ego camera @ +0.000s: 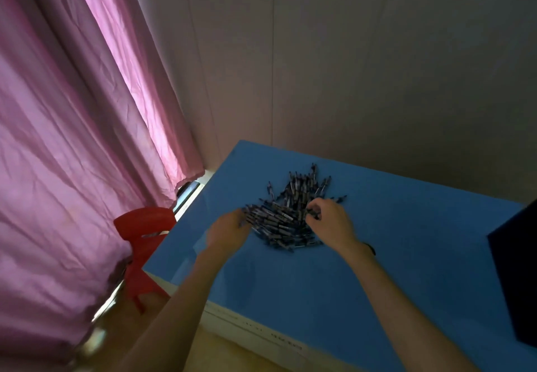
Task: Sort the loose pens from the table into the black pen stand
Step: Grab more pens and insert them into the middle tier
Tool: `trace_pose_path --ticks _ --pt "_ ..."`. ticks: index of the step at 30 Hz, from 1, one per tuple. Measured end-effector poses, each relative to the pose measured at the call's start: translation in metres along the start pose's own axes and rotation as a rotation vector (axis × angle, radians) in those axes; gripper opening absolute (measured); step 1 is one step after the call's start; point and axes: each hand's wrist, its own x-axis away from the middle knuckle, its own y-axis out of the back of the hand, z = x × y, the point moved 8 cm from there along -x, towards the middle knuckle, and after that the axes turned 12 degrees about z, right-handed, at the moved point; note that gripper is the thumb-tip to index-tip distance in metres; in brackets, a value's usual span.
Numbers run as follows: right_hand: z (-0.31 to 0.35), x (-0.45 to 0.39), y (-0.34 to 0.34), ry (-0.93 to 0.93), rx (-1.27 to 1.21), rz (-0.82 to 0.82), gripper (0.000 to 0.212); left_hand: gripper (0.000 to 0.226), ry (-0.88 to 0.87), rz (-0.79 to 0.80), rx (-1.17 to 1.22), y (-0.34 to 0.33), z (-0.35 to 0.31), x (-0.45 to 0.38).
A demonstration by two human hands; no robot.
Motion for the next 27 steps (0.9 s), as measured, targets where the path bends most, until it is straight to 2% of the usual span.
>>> trace_pose_path --ticks 5,12,14,17,21,25,27 --pt "-0.003 -0.009 -0.021 -0.044 -0.008 0.021 0.022 0.014 0.148 0.129 0.105 -0.026 0.026 -0.017" --pt "-0.013 -0.011 -0.037 -0.139 -0.063 -0.014 0.019 0.040 0.229 0.309 0.536 -0.079 0.038 -0.042" --pt "-0.016 -0.007 -0.042 -0.165 -0.079 -0.025 0.020 0.044 0.249 0.363 0.611 -0.092 0.035 -0.042" --pt "-0.021 -0.002 -0.047 -0.192 -0.080 -0.035 0.017 0.048 0.250 0.362 0.648 -0.101 0.032 -0.044" --pt "-0.031 0.008 -0.050 -0.225 -0.110 -0.047 0.018 0.044 0.116 0.296 0.548 -0.098 0.020 -0.045" --pt "-0.036 0.013 -0.054 -0.243 -0.116 -0.068 0.016 0.047 0.024 0.173 0.085 -0.083 0.005 -0.045" --pt "-0.038 0.014 -0.055 -0.254 -0.120 -0.070 0.016 0.049 -0.065 0.130 -0.061 -0.082 -0.007 -0.047"
